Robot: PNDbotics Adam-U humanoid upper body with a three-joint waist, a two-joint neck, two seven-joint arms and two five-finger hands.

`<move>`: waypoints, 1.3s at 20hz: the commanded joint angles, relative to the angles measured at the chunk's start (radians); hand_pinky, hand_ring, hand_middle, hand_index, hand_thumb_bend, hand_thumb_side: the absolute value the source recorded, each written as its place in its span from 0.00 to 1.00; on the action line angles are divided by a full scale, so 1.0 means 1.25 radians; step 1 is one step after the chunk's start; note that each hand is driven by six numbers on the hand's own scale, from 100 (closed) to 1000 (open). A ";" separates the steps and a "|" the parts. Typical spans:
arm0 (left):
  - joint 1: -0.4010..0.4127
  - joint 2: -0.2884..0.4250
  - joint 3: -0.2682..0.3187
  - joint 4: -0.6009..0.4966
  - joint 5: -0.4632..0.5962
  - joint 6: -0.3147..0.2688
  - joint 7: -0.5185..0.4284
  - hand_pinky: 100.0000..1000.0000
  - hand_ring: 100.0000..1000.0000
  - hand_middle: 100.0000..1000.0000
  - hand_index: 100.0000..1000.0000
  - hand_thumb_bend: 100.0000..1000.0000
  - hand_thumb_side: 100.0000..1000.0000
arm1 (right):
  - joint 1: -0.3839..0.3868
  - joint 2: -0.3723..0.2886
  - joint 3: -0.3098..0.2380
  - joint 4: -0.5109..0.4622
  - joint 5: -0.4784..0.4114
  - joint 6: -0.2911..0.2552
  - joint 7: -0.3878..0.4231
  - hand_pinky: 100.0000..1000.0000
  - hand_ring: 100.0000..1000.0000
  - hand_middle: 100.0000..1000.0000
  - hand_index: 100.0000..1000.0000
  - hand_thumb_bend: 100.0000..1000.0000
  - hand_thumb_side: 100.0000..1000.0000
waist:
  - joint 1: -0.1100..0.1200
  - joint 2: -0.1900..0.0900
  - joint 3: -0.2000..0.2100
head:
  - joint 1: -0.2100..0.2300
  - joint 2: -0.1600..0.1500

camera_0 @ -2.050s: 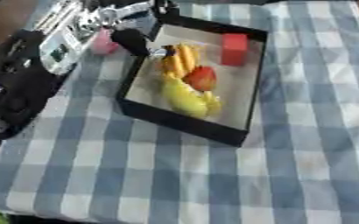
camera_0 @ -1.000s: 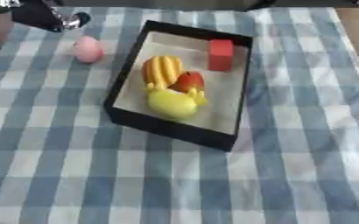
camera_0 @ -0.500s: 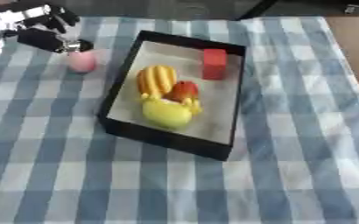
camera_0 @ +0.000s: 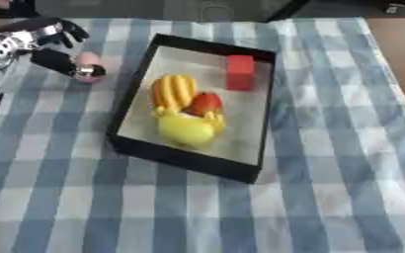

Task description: Pick up objects on the table and place them in the box.

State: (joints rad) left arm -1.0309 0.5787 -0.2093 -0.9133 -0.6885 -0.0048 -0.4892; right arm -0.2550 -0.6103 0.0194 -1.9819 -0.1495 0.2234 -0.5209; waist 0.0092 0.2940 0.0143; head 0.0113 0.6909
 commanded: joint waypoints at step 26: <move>-0.039 0.008 0.009 -0.085 -0.084 0.049 0.090 0.78 0.66 0.63 0.62 0.00 0.02 | -0.001 -0.006 -0.001 -0.014 0.010 0.010 0.002 0.77 0.81 0.57 0.75 0.00 0.61 | -0.004 -0.002 -0.009 | 0.024 0.004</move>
State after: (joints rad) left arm -1.0511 0.5490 -0.1949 -0.9573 -0.8136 0.0619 -0.3797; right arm -0.2499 -0.5942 0.0261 -1.9819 -0.1441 0.2386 -0.5177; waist 0.0092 0.3080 0.0021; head 0.0403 0.6926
